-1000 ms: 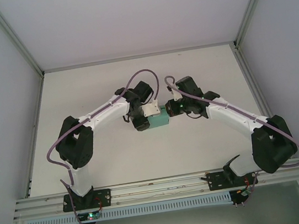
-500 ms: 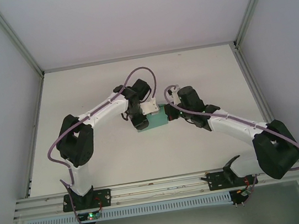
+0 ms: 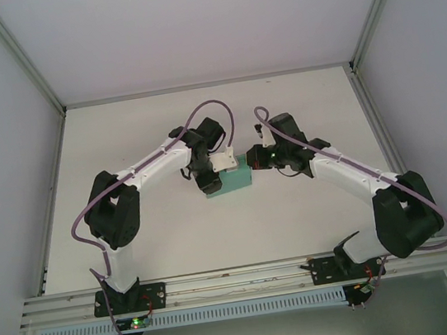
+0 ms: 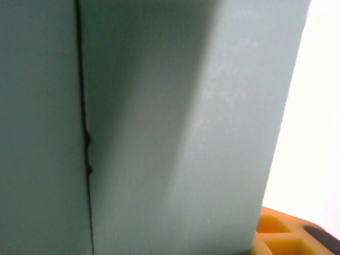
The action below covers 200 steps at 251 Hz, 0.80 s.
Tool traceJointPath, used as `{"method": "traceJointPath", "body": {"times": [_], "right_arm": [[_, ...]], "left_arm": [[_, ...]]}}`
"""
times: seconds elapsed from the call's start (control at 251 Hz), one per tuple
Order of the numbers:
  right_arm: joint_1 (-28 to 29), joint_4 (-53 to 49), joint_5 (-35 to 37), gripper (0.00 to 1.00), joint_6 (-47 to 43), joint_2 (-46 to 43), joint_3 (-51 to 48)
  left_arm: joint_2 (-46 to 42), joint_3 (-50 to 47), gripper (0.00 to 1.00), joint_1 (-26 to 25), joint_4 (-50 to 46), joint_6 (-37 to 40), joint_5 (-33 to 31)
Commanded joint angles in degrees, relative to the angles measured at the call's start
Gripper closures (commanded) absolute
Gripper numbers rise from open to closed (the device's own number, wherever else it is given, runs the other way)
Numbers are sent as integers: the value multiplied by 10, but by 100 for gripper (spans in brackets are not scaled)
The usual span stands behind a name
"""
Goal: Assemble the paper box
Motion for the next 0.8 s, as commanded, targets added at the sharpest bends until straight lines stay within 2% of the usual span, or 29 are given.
{"method": "traceJointPath", "body": {"times": [0.0, 0.06, 0.12, 0.415, 0.563, 0.682, 0.794], "right_arm": [[2, -36, -88, 100, -6, 9, 36], [0, -52, -72, 100, -21, 10, 46], [-8, -51, -90, 100, -15, 13, 47], [-21, -58, -138, 100, 83, 39, 75], [-19, -95, -85, 100, -17, 28, 59], [-6, -72, -47, 100, -112, 14, -2], [3, -41, -21, 100, -151, 12, -53]], "left_arm": [[20, -7, 54, -3, 14, 12, 35], [18, -10, 54, -3, 14, 14, 39], [15, -11, 54, -3, 15, 18, 39], [16, -7, 53, -3, 13, 19, 38], [17, -7, 53, -2, 14, 20, 36], [18, -8, 51, -3, 18, 20, 37], [23, -2, 50, -3, 15, 16, 35]]}}
